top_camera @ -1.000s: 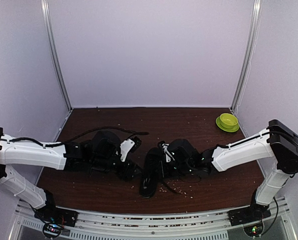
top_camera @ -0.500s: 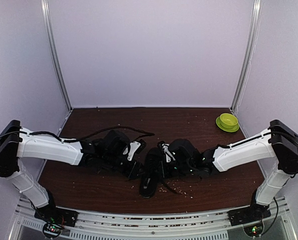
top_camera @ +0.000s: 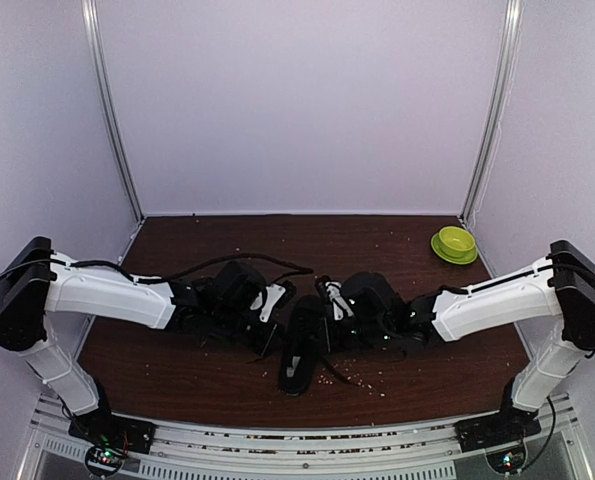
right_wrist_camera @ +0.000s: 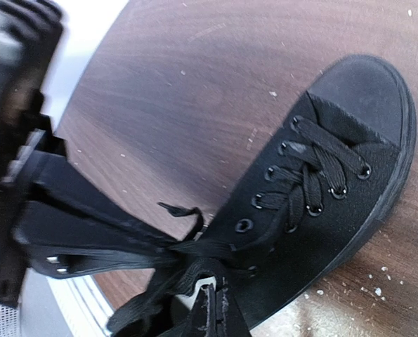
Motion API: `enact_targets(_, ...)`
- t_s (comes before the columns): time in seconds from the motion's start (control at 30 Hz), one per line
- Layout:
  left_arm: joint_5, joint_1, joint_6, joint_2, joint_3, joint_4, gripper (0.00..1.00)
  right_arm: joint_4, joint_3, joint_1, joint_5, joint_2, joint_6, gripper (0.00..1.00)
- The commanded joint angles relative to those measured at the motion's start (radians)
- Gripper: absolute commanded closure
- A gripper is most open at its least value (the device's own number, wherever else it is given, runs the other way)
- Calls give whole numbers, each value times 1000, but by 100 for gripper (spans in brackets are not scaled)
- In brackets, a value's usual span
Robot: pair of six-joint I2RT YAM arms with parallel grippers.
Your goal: Tie the shoes
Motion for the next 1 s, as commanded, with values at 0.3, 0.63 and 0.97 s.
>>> enact_targets(0.3, -23, 0, -21, -45, -20, 70, 100, -29, 77, 21, 4, 8, -45, 100)
enact_targets(0.63, -40, 0, -22, -53, -27, 75, 100, -24, 105, 23, -29, 63, -55, 100)
enact_targets(0.97, -58, 1, -66, -75, -56, 132, 100, 13, 73, 33, -37, 95, -32, 100)
